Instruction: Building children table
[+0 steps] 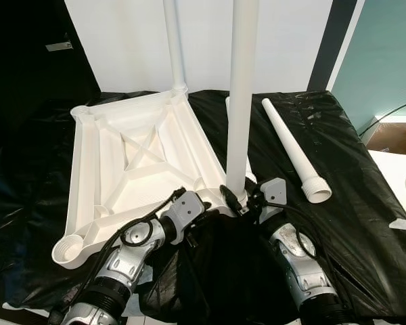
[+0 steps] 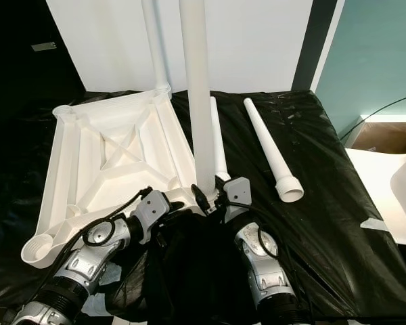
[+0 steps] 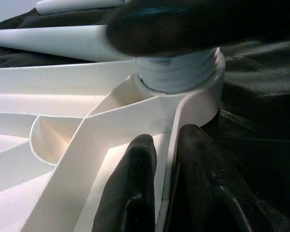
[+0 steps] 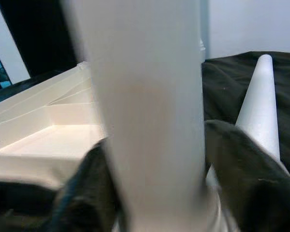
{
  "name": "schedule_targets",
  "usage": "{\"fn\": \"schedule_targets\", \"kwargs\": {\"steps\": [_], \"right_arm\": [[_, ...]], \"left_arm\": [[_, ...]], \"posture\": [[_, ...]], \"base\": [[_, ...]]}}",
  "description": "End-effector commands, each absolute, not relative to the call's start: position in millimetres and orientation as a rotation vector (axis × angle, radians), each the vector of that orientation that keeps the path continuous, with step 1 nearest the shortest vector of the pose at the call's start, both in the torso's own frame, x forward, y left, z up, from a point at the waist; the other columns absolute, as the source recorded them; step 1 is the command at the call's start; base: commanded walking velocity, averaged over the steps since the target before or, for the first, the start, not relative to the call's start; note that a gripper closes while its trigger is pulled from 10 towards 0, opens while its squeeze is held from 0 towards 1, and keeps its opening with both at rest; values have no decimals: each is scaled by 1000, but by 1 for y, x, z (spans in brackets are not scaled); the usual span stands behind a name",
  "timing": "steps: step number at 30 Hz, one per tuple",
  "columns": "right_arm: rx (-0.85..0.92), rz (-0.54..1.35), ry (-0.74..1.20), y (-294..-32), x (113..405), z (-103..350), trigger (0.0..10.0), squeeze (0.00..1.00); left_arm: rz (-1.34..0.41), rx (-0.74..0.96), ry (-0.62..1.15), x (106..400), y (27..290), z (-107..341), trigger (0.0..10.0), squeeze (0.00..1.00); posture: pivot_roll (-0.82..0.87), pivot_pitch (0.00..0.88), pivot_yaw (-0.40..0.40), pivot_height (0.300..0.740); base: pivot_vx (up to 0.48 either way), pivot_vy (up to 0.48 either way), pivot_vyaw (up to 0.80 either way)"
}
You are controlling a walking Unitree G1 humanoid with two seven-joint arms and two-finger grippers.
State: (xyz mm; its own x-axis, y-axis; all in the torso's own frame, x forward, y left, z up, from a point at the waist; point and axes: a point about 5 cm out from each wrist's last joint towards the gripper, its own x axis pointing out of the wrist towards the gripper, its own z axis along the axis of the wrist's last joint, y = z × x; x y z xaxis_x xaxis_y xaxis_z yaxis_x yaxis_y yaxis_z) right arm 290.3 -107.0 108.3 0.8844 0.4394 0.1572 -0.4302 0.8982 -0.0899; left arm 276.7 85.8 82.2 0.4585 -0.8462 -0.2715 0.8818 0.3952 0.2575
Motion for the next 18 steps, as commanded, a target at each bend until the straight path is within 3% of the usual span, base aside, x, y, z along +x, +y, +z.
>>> {"fn": "schedule_targets", "kwargs": {"steps": [1,4,5,6,7,9,14,15,16,18], "right_arm": [[-54,403,-143,-125,295,107,10000,1000],[-75,473,-134,-125,296,107,10000,1000],[-91,544,-122,-125,297,108,10000,310],[-91,544,-122,-125,297,108,10000,310],[-122,633,-108,-127,299,110,10000,0],[-178,786,-80,-135,303,118,10000,0],[-257,906,-30,-147,308,125,10000,0],[-285,948,-16,-151,309,127,6196,0],[-293,987,-8,-154,310,129,0,0],[-289,1075,9,-158,309,135,0,0]], "left_arm": [[-1235,398,261,252,84,49,10000,0],[-1235,398,261,252,84,49,10000,0],[-1234,399,262,252,85,49,10000,0],[-1234,399,262,252,85,49,10000,0],[-1234,399,263,252,85,49,10000,0],[-1235,399,263,252,84,50,10000,0],[-1235,400,264,253,84,50,10000,0],[-1235,401,263,253,84,50,10000,0],[-1234,402,263,253,85,50,10000,0],[-1232,402,262,253,85,50,10000,0]], "posture": [[60,0,47,740],[59,0,47,740],[58,0,47,740],[58,0,47,740],[56,0,48,740],[54,0,49,740],[53,0,49,740],[54,0,48,740],[55,0,48,740],[56,0,47,740]], "base": [[0,0,0],[0,0,0],[0,0,0],[0,0,0],[0,0,0],[0,0,0],[0,0,0],[0,0,0],[0,0,0],[0,0,0]]}}
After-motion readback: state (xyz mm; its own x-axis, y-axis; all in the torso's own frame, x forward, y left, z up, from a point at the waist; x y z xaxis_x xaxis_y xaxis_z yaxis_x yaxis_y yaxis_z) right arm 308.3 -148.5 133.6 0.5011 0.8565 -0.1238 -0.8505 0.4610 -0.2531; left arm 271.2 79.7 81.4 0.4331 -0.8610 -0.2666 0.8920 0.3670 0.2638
